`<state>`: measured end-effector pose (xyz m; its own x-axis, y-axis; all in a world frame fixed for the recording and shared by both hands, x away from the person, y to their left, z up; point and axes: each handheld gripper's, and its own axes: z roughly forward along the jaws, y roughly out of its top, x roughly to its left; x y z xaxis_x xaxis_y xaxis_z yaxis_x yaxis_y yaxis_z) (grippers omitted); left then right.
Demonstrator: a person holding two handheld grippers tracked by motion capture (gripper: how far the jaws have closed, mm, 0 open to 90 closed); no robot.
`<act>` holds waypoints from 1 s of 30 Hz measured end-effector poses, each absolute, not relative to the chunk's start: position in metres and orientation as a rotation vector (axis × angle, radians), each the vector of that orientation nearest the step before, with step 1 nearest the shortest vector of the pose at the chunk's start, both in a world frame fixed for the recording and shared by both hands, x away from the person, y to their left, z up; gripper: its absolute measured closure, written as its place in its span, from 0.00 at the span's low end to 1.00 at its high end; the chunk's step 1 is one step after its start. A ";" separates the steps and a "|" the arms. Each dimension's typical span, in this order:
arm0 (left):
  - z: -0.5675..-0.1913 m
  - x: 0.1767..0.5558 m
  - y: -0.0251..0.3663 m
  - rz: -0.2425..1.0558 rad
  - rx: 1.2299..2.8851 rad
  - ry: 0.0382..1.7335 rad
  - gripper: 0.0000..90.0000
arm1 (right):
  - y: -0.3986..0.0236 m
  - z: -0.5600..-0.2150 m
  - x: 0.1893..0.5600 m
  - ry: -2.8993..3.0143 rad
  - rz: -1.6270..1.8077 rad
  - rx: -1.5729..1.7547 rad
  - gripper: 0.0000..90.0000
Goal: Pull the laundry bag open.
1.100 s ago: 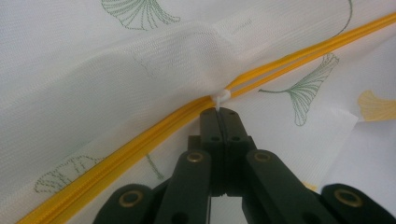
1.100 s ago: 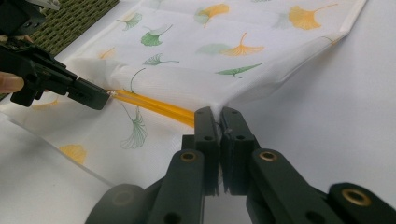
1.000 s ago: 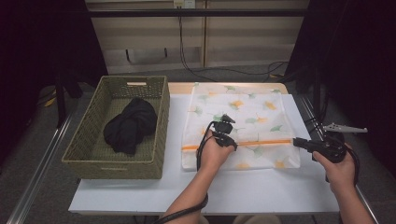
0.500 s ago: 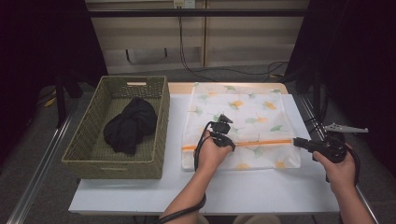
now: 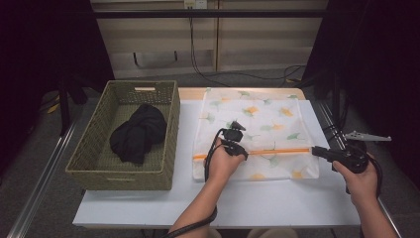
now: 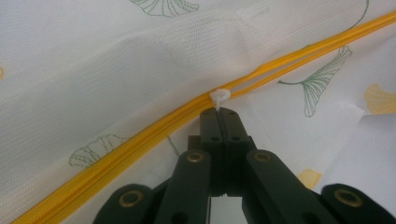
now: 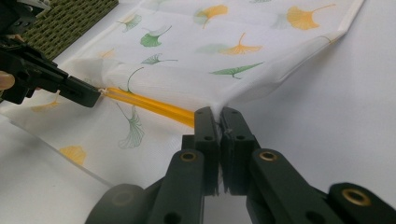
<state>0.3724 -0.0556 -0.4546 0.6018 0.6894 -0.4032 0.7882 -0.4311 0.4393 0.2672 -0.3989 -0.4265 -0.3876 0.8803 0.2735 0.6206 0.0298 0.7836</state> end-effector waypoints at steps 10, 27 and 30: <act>-0.455 0.372 -0.053 -0.207 2.229 1.163 1.00 | -0.399 -0.427 0.267 2.025 1.285 1.541 0.96; -0.457 0.374 -0.042 -0.206 2.229 1.192 1.00 | -0.400 -0.427 0.267 2.022 1.281 1.541 0.96; -0.457 0.374 -0.040 -0.210 2.220 1.197 1.00 | -0.401 -0.427 0.267 2.012 1.282 1.532 0.96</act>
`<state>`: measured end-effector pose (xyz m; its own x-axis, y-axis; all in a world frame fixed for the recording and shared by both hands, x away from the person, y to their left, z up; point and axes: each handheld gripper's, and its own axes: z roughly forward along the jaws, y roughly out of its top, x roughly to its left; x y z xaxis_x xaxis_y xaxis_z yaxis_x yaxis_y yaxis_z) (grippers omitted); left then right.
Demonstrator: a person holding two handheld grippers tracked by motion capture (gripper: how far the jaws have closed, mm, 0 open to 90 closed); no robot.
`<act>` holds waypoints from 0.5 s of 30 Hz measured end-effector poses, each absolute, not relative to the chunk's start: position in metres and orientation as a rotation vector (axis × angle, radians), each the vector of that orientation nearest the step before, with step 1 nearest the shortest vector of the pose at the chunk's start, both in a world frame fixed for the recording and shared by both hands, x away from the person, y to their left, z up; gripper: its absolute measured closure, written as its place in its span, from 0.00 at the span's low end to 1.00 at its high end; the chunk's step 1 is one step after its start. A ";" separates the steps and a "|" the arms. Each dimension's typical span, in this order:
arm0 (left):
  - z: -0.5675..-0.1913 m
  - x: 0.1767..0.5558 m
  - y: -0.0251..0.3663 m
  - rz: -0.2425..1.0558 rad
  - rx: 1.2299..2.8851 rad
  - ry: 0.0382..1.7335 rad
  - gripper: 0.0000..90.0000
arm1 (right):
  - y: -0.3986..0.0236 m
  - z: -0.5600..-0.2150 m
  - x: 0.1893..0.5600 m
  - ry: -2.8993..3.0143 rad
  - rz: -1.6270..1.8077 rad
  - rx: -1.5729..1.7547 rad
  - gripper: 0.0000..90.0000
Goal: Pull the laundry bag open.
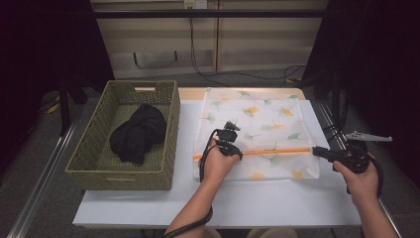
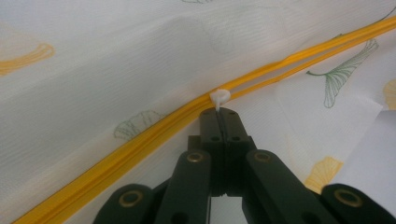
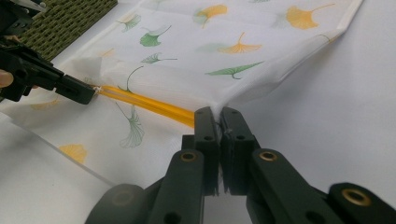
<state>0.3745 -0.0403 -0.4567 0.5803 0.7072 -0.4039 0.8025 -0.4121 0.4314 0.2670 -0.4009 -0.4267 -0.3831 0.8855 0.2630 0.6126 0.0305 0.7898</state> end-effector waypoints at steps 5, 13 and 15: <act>-0.456 0.375 -0.039 -0.208 2.224 1.197 1.00 | -0.401 -0.426 0.266 2.016 1.286 1.543 0.96; -0.456 0.374 -0.038 -0.195 2.211 1.204 1.00 | -0.401 -0.426 0.266 2.018 1.289 1.541 0.96; -0.456 0.375 -0.037 -0.194 2.224 1.204 1.00 | -0.401 -0.426 0.266 2.018 1.284 1.541 0.96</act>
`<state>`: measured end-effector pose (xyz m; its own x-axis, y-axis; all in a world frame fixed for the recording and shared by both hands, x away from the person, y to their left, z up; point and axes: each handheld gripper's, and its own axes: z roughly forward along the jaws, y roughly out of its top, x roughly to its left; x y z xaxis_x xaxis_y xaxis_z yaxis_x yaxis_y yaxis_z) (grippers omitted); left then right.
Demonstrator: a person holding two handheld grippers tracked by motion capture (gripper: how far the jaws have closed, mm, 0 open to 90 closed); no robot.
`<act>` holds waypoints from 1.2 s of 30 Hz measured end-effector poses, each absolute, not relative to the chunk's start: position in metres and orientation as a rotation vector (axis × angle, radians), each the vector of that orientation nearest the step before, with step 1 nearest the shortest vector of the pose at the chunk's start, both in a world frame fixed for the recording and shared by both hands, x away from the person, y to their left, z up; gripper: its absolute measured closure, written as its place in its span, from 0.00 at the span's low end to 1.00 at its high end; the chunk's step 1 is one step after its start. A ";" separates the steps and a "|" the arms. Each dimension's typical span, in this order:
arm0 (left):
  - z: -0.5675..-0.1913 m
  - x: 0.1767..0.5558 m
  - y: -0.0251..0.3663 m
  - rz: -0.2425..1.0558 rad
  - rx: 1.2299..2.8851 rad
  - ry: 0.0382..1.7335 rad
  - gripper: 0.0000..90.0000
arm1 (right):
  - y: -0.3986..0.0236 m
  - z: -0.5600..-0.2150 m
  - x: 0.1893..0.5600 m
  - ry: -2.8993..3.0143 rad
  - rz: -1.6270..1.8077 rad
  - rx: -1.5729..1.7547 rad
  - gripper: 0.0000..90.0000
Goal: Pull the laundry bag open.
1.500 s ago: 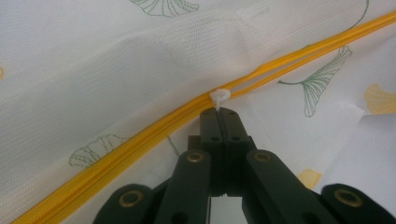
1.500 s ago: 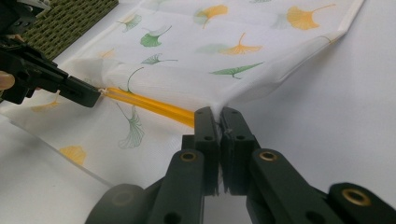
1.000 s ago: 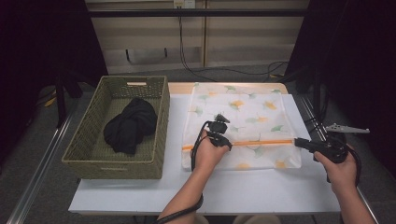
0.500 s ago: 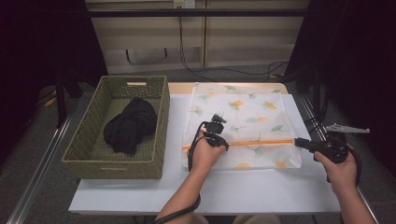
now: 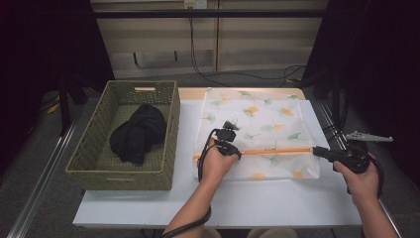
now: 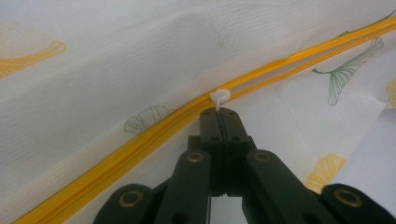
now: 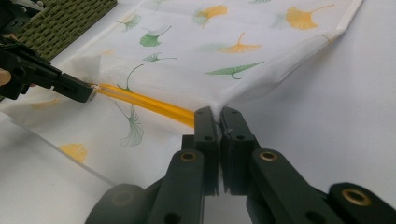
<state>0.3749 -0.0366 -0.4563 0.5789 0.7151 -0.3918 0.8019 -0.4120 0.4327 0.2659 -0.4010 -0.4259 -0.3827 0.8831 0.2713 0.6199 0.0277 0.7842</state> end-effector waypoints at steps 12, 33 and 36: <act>-0.457 0.376 -0.029 -0.202 2.217 1.220 1.00 | -0.403 -0.427 0.266 2.013 1.282 1.539 0.96; -0.456 0.378 -0.019 -0.197 2.212 1.245 1.00 | -0.404 -0.426 0.265 2.011 1.285 1.549 0.96; -0.456 0.378 -0.019 -0.197 2.214 1.242 1.00 | -0.404 -0.427 0.266 2.010 1.285 1.548 0.96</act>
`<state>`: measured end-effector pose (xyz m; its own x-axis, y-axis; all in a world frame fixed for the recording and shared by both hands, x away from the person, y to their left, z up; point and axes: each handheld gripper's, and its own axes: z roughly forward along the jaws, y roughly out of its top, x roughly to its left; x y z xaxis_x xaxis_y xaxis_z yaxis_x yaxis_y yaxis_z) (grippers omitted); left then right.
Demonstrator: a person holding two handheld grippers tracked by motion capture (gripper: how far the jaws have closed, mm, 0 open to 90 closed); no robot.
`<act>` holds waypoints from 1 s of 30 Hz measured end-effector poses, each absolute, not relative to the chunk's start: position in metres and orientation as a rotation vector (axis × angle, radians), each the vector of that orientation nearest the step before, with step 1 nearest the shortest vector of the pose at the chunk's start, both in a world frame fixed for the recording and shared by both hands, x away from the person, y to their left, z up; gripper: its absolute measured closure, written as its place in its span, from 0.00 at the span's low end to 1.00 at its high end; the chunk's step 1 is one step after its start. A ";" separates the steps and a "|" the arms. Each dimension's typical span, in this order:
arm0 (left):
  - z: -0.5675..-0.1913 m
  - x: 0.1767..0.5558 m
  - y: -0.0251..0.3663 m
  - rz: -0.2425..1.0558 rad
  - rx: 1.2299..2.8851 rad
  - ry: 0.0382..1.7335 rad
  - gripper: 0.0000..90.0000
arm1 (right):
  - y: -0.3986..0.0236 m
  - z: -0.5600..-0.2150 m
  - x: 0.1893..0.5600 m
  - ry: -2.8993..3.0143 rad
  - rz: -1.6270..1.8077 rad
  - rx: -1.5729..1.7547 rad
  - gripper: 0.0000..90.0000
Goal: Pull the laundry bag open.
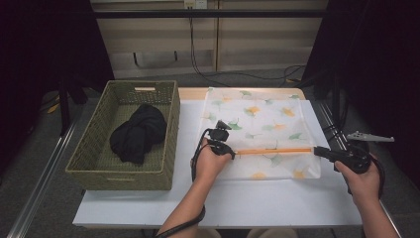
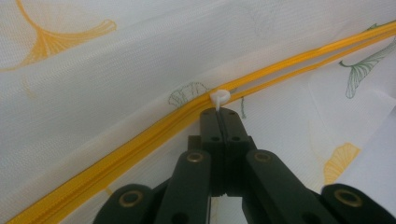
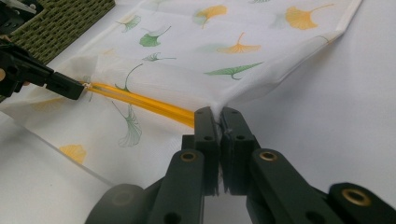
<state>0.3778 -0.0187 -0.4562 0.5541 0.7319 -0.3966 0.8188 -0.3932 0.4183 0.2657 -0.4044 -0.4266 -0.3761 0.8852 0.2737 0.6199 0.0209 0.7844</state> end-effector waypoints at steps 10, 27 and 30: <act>-0.456 0.378 -0.020 -0.178 2.217 1.252 1.00 | -0.404 -0.427 0.266 2.012 1.289 1.559 0.96; -0.456 0.380 -0.014 -0.187 2.219 1.262 1.00 | -0.405 -0.426 0.265 2.011 1.279 1.548 0.96; -0.456 0.380 -0.012 -0.199 2.216 1.260 1.00 | -0.405 -0.426 0.265 2.012 1.282 1.549 0.96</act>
<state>0.3804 -0.0122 -0.4563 0.5438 0.7402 -0.3955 0.8260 -0.3886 0.4083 0.2653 -0.4049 -0.4260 -0.3758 0.8855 0.2732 0.6215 0.0222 0.7831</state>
